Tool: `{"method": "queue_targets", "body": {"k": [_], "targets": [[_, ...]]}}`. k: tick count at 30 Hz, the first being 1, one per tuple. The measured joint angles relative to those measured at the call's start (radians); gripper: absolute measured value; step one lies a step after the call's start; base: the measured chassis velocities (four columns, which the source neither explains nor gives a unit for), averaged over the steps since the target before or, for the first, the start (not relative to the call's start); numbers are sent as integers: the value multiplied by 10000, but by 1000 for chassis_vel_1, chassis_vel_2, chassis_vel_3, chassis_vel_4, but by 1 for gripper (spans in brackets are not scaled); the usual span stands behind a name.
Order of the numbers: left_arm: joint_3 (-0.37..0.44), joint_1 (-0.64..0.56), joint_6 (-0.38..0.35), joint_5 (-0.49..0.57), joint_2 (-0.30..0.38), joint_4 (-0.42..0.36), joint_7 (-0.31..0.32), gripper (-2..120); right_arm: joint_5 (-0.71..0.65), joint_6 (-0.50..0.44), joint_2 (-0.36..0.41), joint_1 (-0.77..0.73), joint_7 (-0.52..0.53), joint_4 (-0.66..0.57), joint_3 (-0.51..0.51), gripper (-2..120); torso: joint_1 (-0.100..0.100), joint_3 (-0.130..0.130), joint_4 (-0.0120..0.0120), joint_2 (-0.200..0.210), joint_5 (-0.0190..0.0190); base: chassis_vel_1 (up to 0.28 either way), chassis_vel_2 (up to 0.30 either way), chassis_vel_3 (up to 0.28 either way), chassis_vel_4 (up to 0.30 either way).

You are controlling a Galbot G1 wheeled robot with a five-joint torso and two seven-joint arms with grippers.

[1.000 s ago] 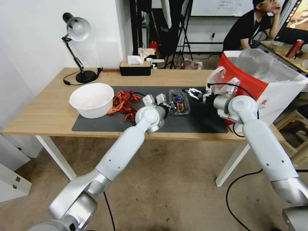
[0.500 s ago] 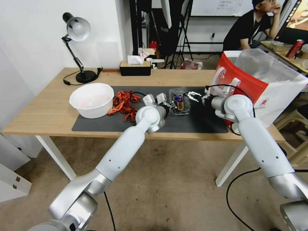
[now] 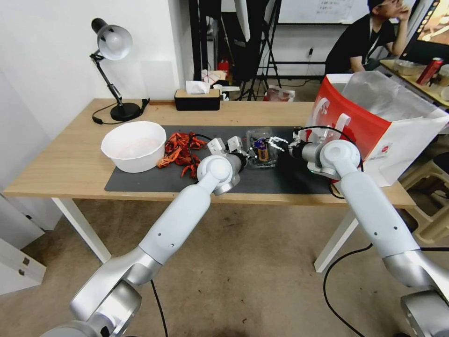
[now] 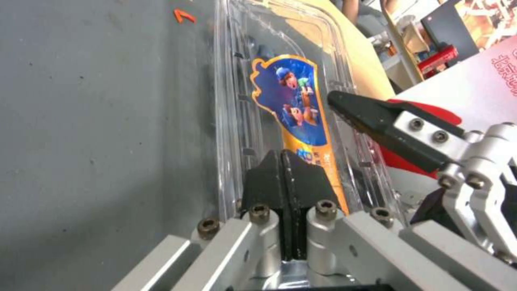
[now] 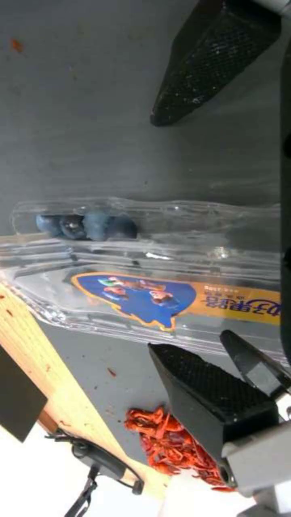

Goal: Close the takeout container lid, then place the container into the takeout bag.

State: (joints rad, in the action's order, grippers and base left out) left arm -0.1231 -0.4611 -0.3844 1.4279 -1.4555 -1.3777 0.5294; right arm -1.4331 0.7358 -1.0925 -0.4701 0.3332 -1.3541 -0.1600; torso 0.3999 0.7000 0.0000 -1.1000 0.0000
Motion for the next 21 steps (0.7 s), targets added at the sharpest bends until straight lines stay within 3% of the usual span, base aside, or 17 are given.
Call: {"method": "queue_targets", "body": {"k": [21], "targets": [[-35,11,43,8,-8,-48,1,0,-266,-36,-407,263,306,409,174,100,-1,-2,-2,-1,-1,0,0,0,0]]}}
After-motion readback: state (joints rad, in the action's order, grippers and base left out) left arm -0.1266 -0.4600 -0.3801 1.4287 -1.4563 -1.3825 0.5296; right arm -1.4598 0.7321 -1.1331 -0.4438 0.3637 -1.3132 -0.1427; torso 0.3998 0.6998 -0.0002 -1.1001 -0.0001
